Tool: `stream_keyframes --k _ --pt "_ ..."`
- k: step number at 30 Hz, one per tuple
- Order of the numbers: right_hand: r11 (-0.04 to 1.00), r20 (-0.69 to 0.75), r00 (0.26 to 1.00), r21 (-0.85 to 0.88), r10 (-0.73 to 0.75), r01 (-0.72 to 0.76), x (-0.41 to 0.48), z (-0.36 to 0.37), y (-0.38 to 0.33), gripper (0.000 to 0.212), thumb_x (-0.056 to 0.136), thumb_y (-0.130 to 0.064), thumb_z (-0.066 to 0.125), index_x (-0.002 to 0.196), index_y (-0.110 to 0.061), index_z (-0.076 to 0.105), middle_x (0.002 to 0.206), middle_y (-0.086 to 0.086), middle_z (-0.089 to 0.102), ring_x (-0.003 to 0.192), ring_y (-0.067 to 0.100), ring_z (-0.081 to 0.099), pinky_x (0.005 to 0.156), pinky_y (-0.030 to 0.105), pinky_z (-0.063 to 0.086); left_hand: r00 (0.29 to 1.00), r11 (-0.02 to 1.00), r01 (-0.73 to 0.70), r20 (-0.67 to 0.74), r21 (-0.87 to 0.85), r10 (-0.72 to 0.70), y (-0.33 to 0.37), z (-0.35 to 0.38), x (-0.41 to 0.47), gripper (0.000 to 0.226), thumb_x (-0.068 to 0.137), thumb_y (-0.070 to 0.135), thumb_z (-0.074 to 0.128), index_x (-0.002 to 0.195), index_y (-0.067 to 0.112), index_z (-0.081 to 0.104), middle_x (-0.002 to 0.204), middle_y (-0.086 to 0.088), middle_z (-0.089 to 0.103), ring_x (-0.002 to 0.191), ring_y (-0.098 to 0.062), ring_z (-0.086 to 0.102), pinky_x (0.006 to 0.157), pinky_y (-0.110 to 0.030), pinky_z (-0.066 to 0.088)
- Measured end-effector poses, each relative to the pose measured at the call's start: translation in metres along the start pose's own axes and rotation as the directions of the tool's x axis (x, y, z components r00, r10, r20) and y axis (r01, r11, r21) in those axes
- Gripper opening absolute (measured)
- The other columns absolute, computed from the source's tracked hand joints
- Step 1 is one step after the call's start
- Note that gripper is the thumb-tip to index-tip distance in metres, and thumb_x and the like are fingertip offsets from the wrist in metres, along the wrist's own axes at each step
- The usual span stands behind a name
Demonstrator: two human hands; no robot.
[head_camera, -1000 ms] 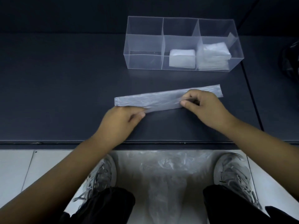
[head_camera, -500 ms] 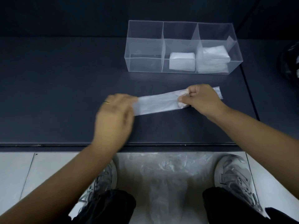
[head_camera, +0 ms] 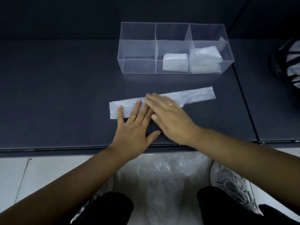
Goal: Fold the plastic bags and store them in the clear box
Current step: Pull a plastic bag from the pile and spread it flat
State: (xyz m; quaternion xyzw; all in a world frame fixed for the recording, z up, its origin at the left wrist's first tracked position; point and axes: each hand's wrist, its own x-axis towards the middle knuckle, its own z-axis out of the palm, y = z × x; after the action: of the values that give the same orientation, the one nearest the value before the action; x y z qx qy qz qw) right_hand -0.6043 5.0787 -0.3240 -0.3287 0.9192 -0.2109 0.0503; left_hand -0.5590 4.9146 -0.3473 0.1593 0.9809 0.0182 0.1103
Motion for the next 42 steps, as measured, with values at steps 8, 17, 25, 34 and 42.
stream_keyframes --k 8,17,25,34,42 --pt "0.936 0.1 0.963 -0.279 0.25 -0.214 -0.038 -0.015 0.075 0.069 0.096 -0.052 0.017 0.153 -0.016 0.003 0.161 -0.002 -0.004 0.146 0.009 -0.009 0.119 0.029 -0.009 1.0 0.999 0.02 0.001 0.035 -0.02 0.0 0.001 0.0 0.081 0.085 0.067 -0.009 0.152 0.022 -0.005 0.161 0.006 -0.009 0.147 -0.018 -0.013 0.111 -0.066 -0.002" --pt "0.863 -0.252 0.827 0.094 0.503 -0.496 -0.033 -0.058 0.128 0.021 0.089 -0.02 0.066 0.108 -0.011 0.066 0.111 0.004 0.054 0.108 0.025 0.049 0.101 0.037 0.037 1.0 1.0 0.003 -0.028 0.011 -0.002 0.001 0.0 0.001 0.079 0.09 0.065 0.006 0.153 0.018 0.014 0.161 0.002 0.01 0.148 -0.022 0.005 0.11 -0.069 0.007" --pt "0.843 -0.161 0.832 0.198 0.531 -0.5 -0.041 -0.067 0.124 0.01 0.09 -0.014 0.063 0.081 -0.013 0.06 0.086 -0.002 0.058 0.08 0.014 0.057 0.07 0.011 0.041 0.996 0.998 -0.058 -0.062 -0.034 0.056 -0.005 -0.003 0.003 0.078 0.091 0.066 0.01 0.152 0.019 0.02 0.16 0.003 0.013 0.148 -0.02 0.007 0.111 -0.067 0.008" --pt "0.306 0.288 0.669 0.719 0.685 -0.624 -0.129 -0.077 0.074 0.014 0.085 0.004 0.064 0.09 -0.006 0.057 0.056 0.005 0.062 0.049 0.01 0.057 0.048 0.017 0.045 0.946 0.902 -0.308 -0.196 -0.302 0.257 0.005 -0.023 0.023 0.068 0.086 0.064 0.035 0.135 0.019 0.046 0.156 0.009 0.027 0.147 -0.007 0.005 0.119 -0.04 -0.004" --pt "0.142 0.309 0.682 0.843 0.663 -0.519 -0.126 -0.103 0.04 0.019 0.082 0.001 0.064 0.096 -0.011 0.058 0.061 0.003 0.06 0.052 0.012 0.056 0.054 0.023 0.045 0.923 0.857 -0.381 -0.191 -0.347 0.333 0.105 -0.015 0.011 0.093 0.088 0.062 0.046 0.15 0.016 -0.006 0.159 0.003 -0.009 0.144 -0.007 -0.018 0.117 -0.025 -0.013"
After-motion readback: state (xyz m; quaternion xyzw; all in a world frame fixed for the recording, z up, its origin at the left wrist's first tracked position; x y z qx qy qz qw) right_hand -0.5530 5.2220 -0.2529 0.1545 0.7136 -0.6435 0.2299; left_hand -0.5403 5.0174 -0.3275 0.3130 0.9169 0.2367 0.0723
